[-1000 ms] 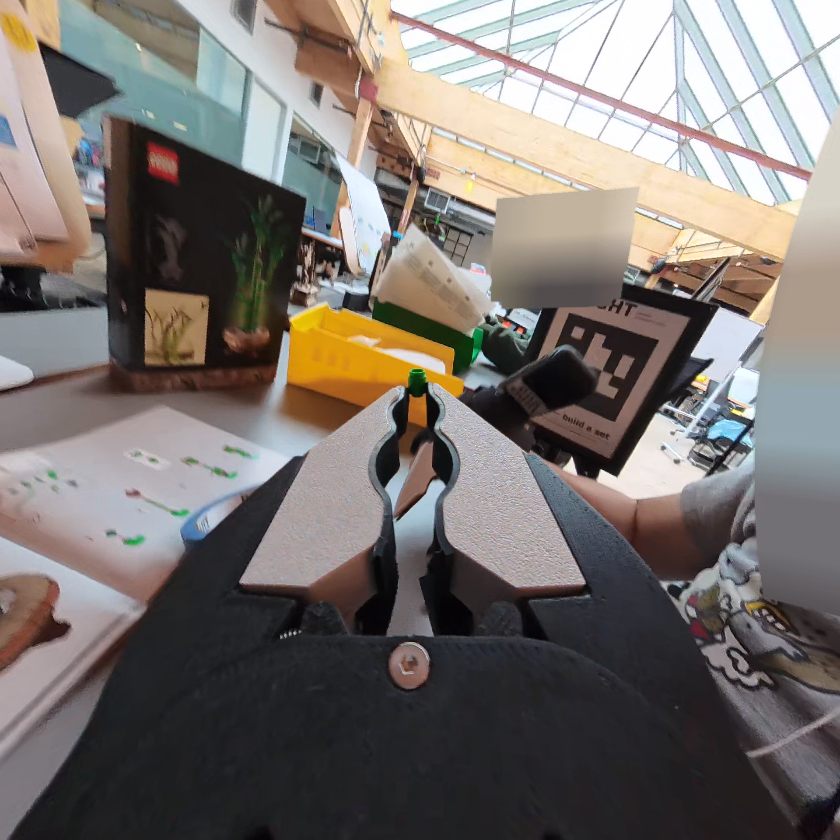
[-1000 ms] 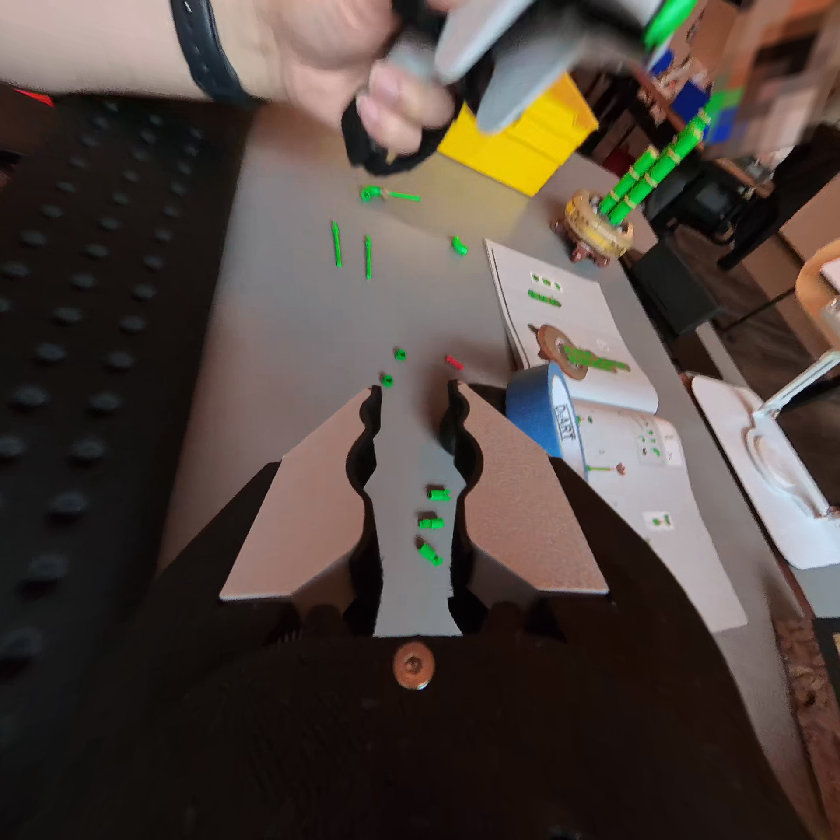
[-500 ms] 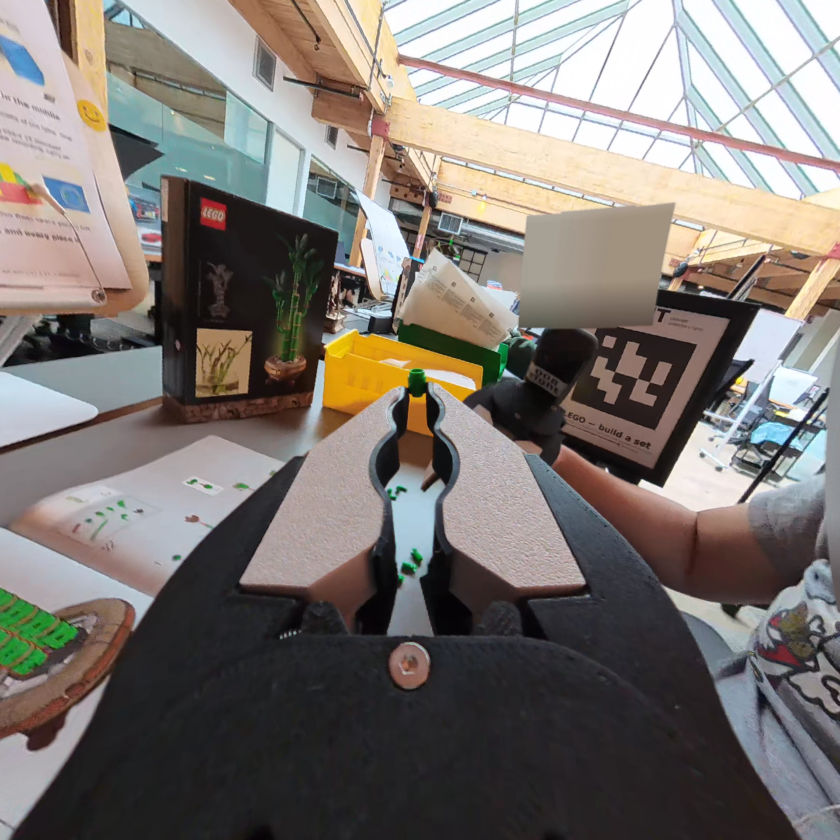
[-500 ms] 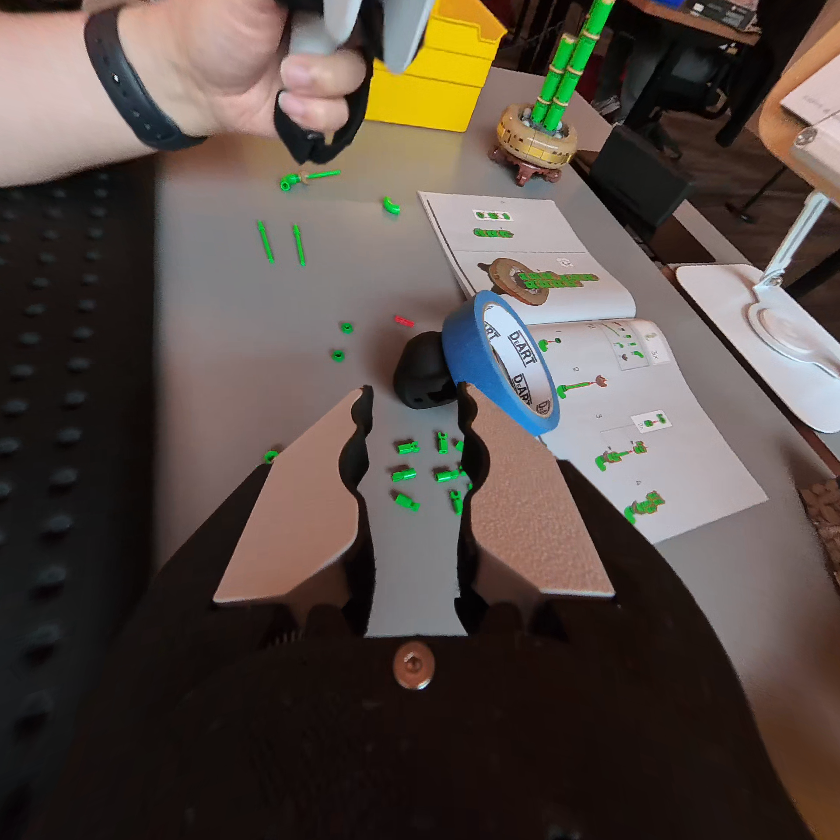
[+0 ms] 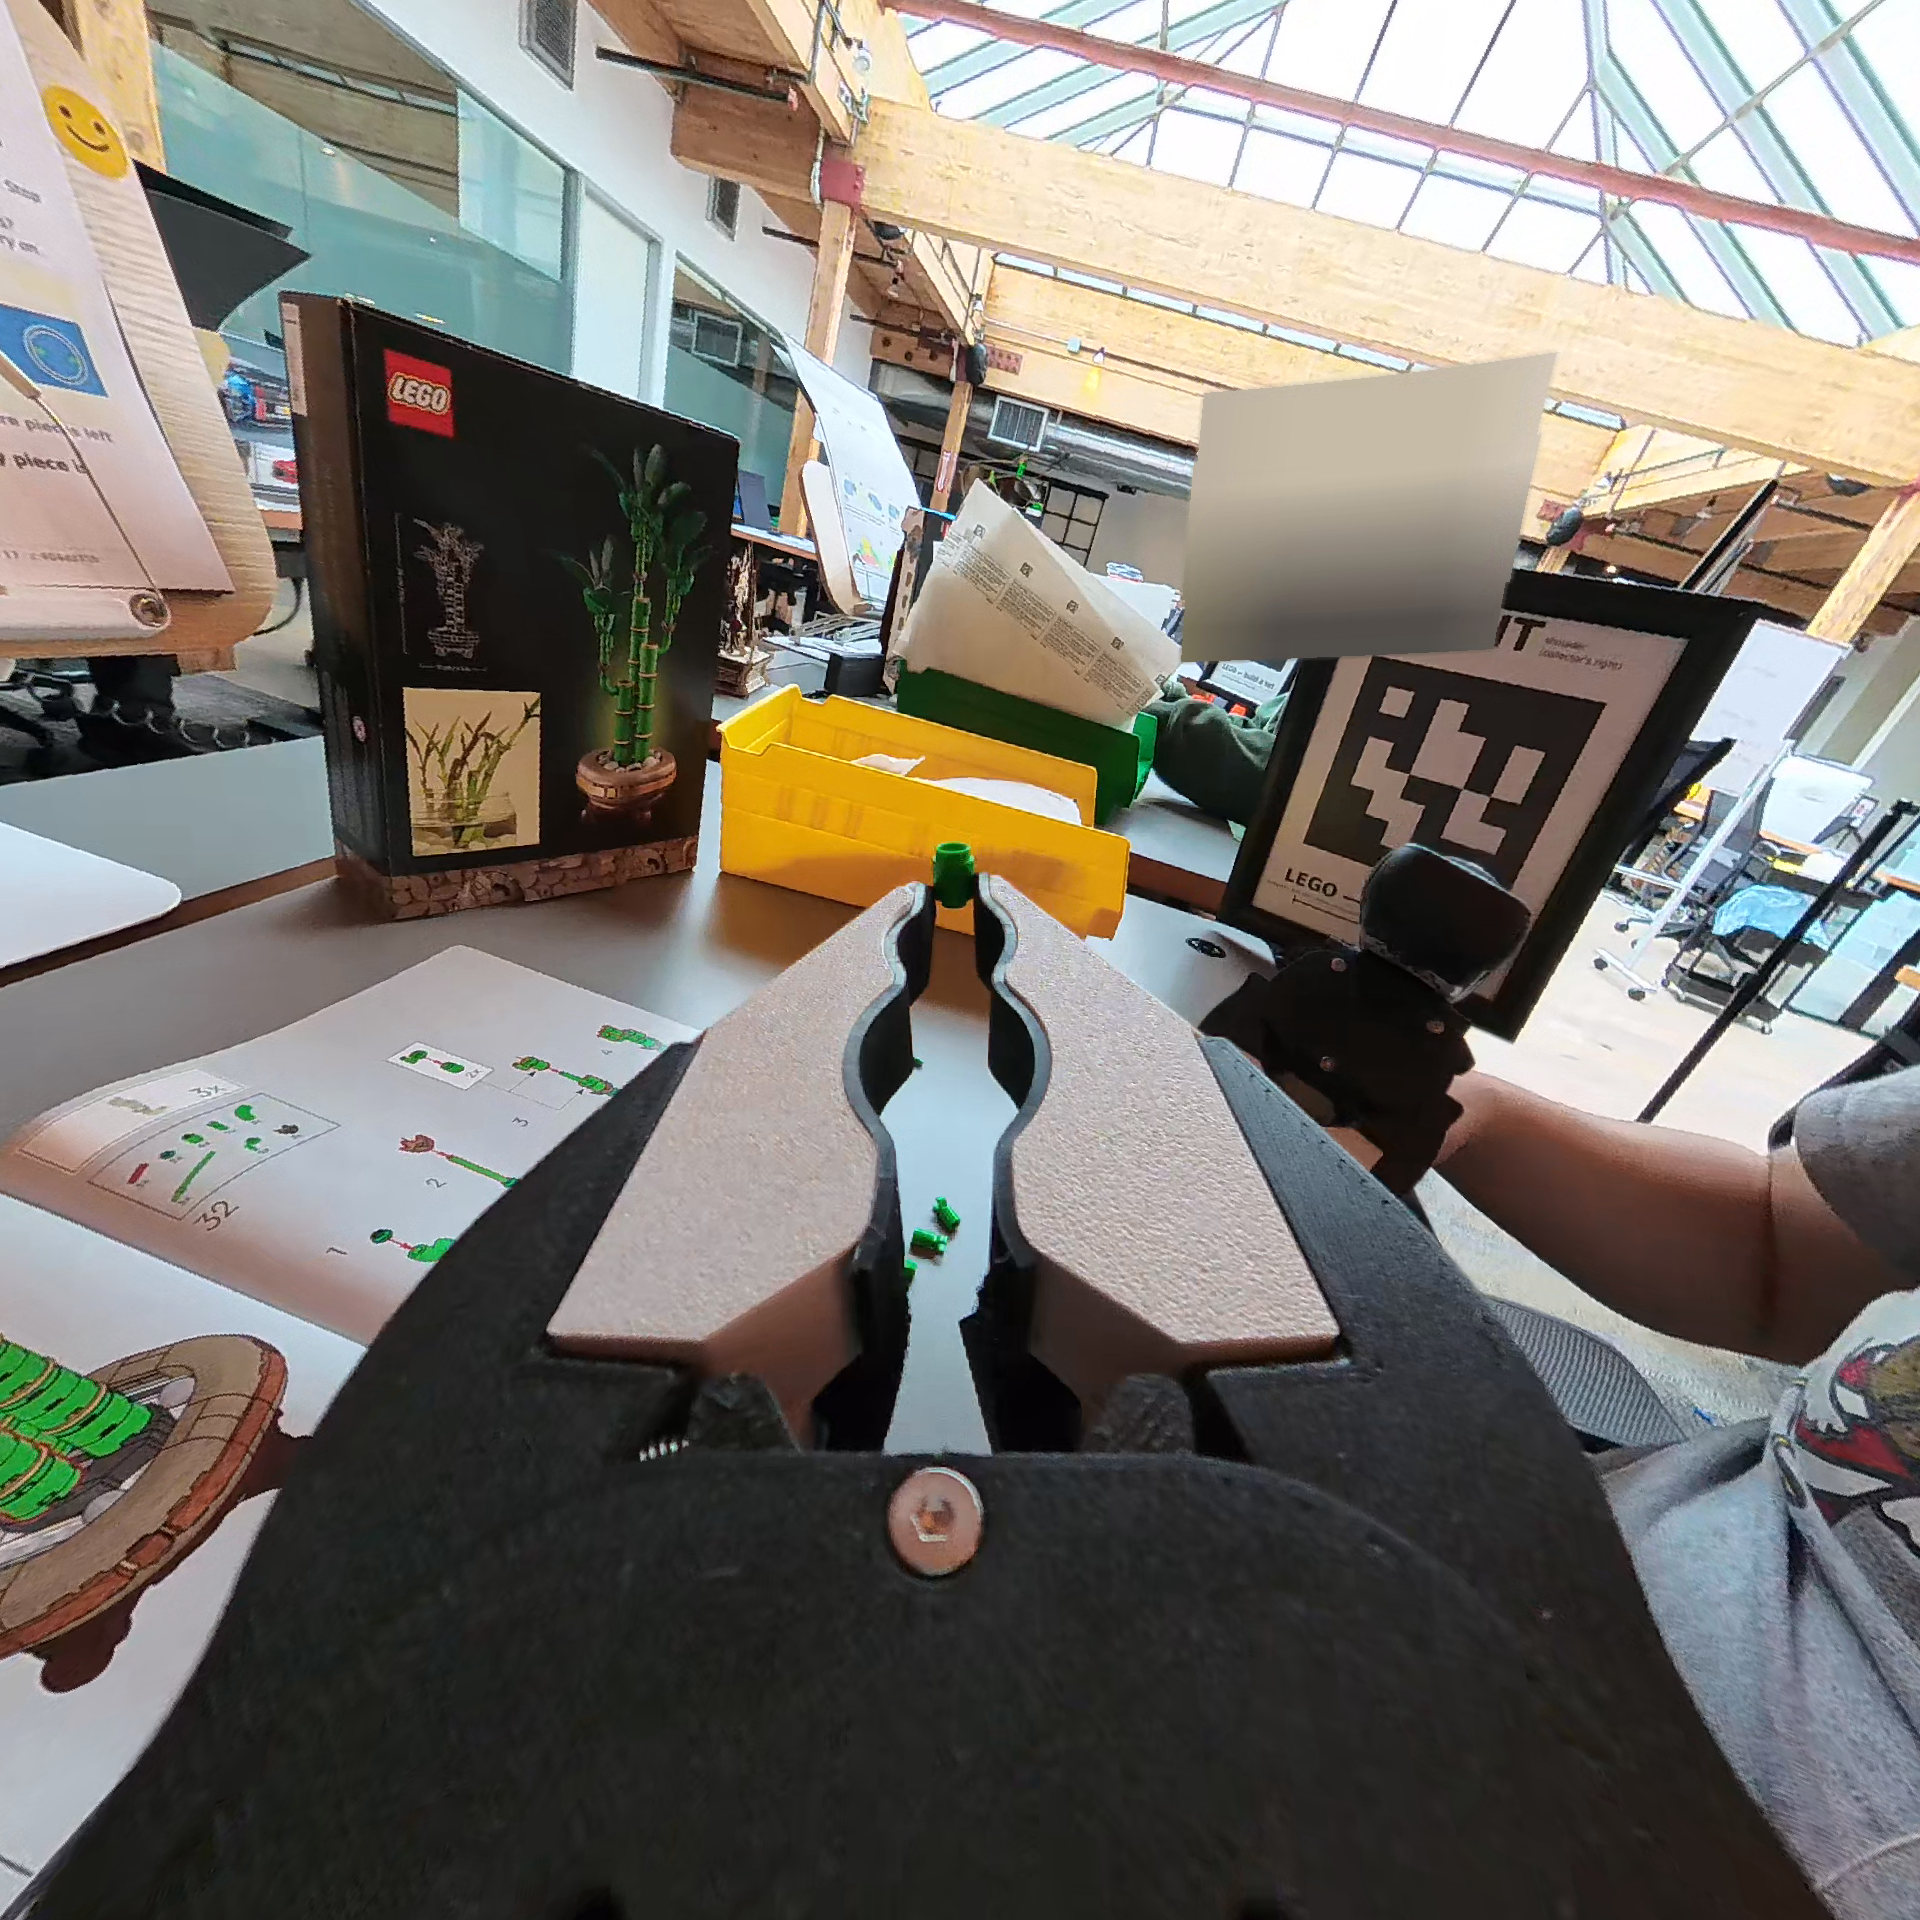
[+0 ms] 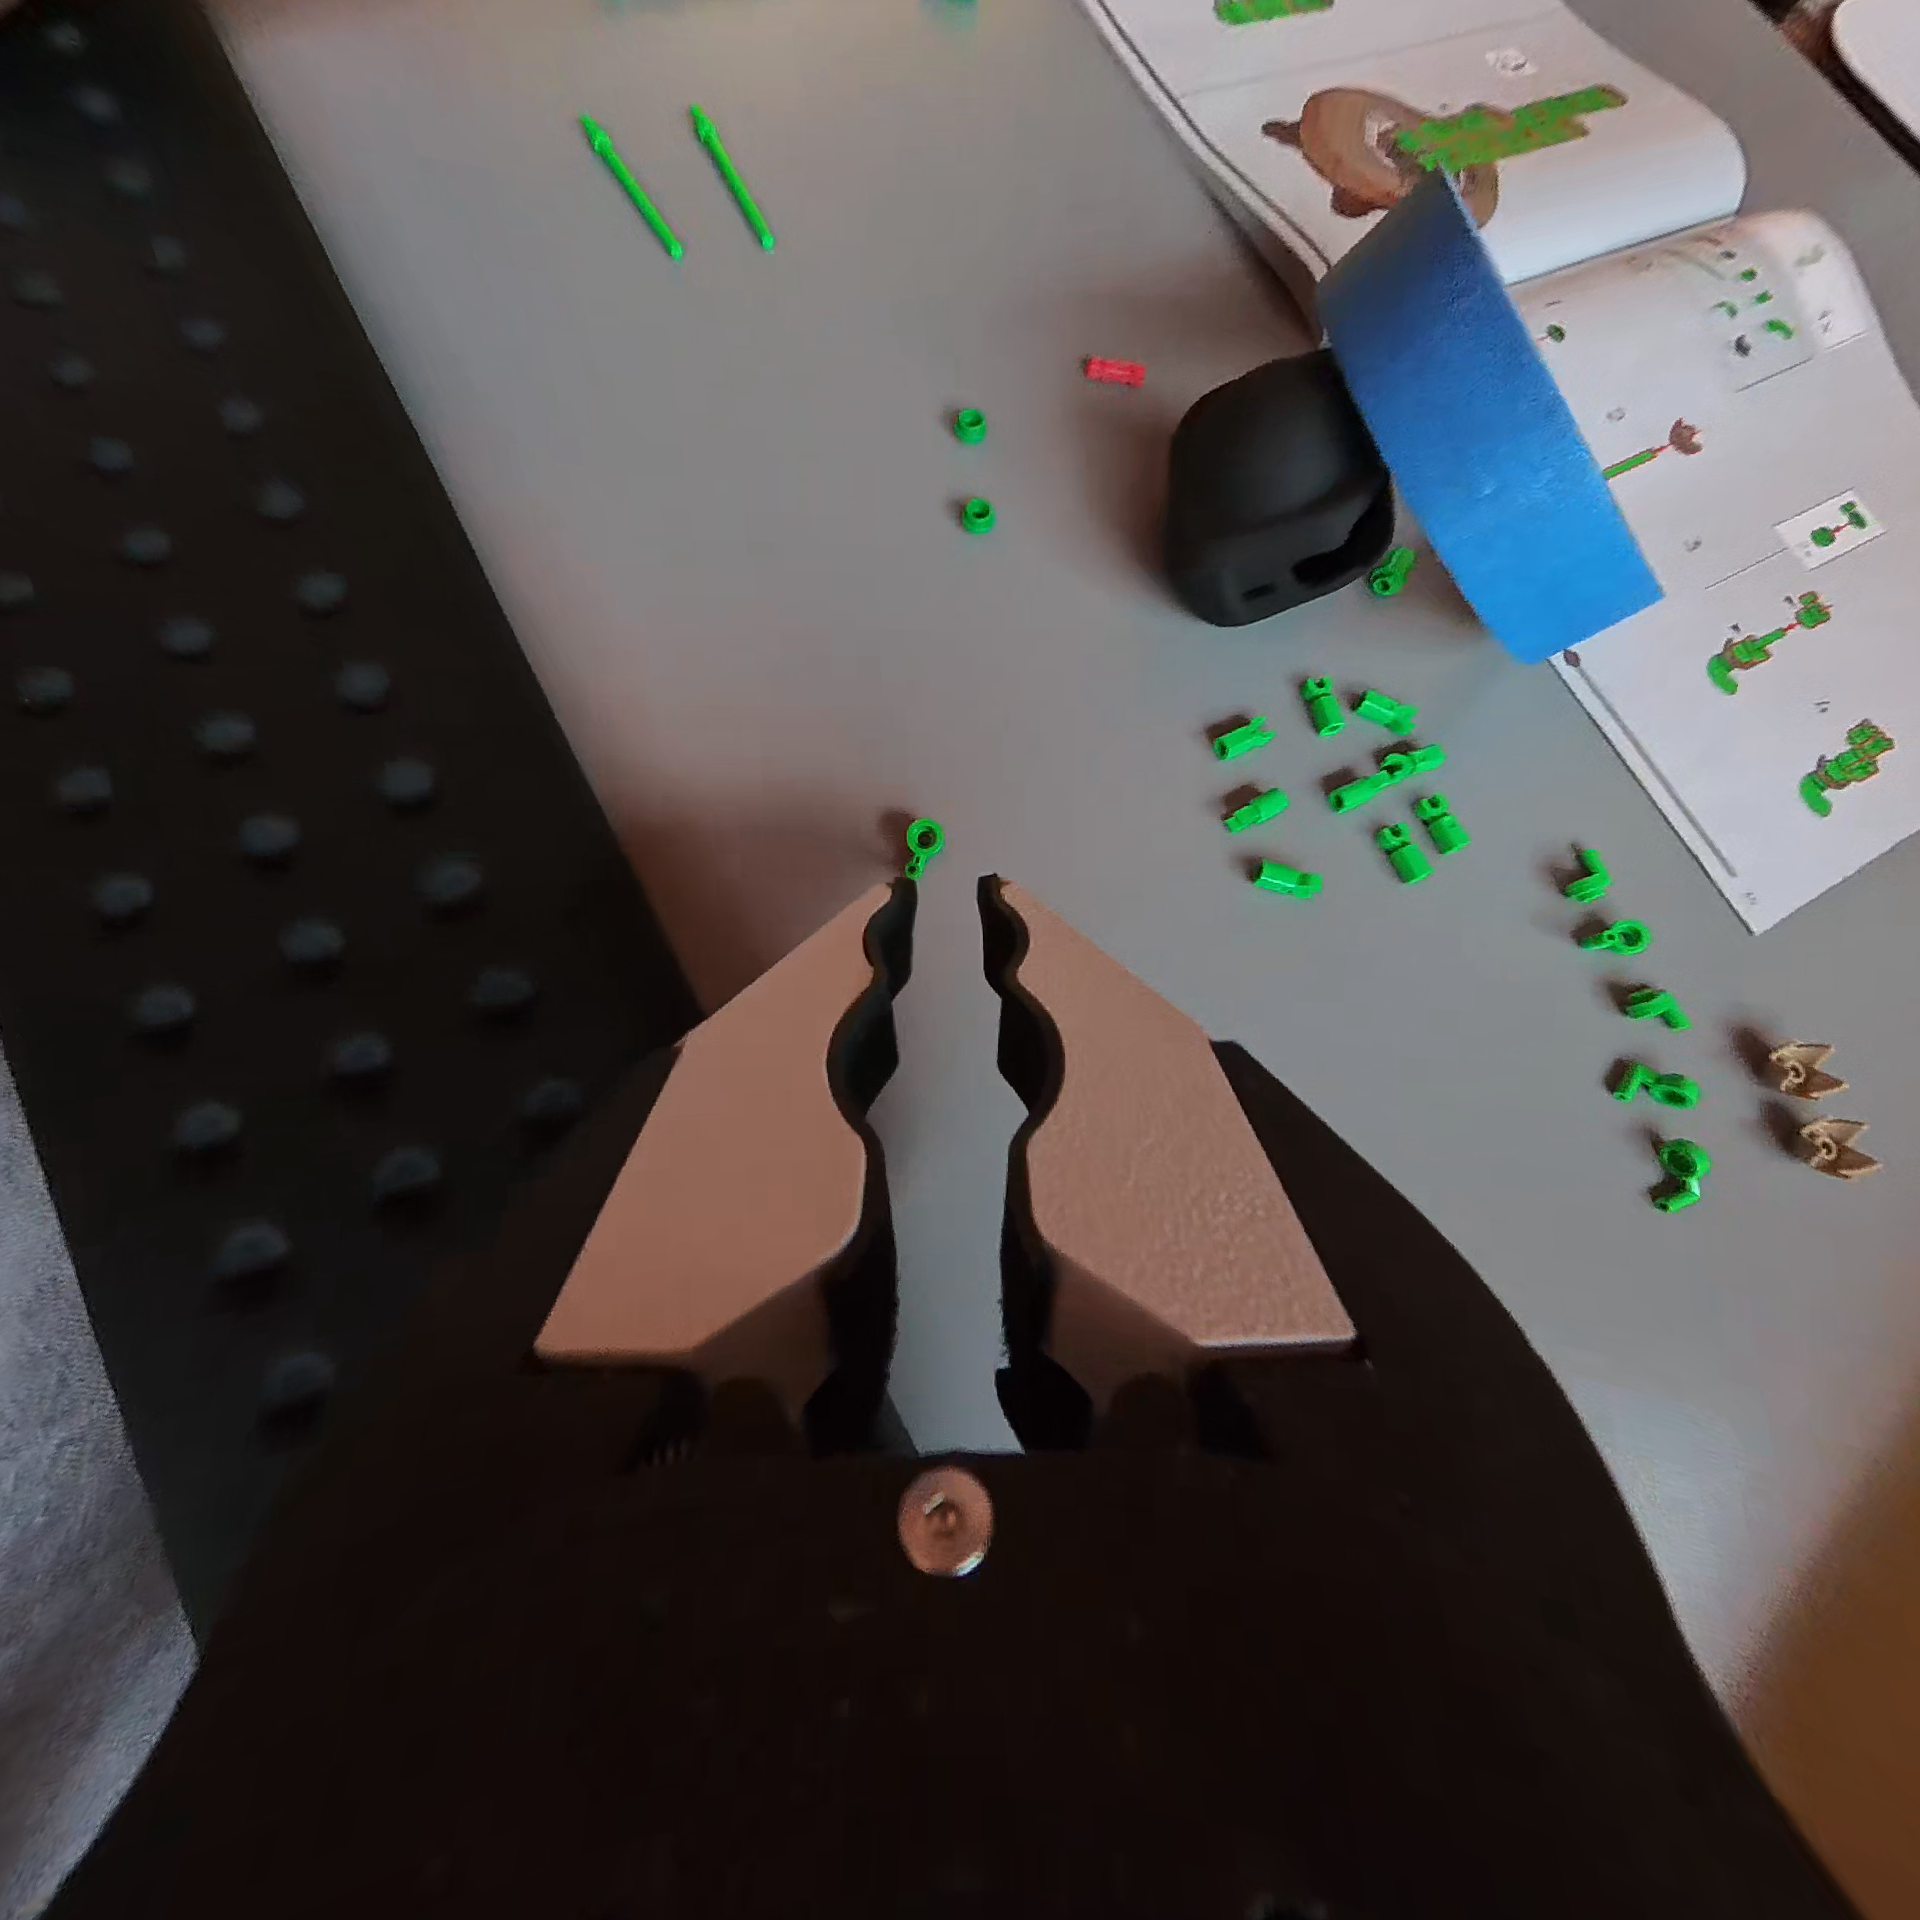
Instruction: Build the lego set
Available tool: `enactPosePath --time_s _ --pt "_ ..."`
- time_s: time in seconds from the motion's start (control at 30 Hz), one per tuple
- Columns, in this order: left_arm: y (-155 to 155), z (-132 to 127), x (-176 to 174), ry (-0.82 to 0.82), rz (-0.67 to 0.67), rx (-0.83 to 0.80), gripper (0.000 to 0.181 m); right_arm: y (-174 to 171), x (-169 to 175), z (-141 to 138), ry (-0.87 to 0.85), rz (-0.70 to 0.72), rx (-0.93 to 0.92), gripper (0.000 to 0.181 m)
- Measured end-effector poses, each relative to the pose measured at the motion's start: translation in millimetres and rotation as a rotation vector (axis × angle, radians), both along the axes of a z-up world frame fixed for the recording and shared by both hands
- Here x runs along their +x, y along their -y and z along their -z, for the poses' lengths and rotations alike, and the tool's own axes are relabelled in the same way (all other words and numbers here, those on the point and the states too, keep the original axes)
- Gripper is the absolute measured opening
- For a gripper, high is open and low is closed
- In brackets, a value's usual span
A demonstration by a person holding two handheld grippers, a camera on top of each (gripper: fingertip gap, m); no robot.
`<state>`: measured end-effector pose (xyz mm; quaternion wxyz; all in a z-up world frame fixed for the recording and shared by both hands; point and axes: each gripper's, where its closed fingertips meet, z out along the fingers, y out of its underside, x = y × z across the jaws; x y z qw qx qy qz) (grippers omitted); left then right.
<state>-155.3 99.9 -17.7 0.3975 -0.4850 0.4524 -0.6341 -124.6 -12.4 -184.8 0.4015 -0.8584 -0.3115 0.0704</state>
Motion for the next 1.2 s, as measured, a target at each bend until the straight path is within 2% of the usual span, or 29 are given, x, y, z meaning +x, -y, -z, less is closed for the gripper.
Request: enactPosePath --time_s 0.13,0.53,0.83,1.2 --pt "2 1 0 -0.009 0.01 -0.002 0.004 -2 -8 5 -0.007 -0.016 -0.044 0.006" --pt "4 7 3 -0.041 0.03 -0.017 0.004 -1 -8 18 -0.017 0.001 -0.15 0.012" --pt "3 13 6 -0.073 0.032 -0.015 0.004 -2 -7 16 -0.049 0.014 -0.149 0.006" --pt "0 18 6 -0.09 0.029 -0.017 0.004 -1 -11 18 -0.037 0.011 -0.174 0.008"
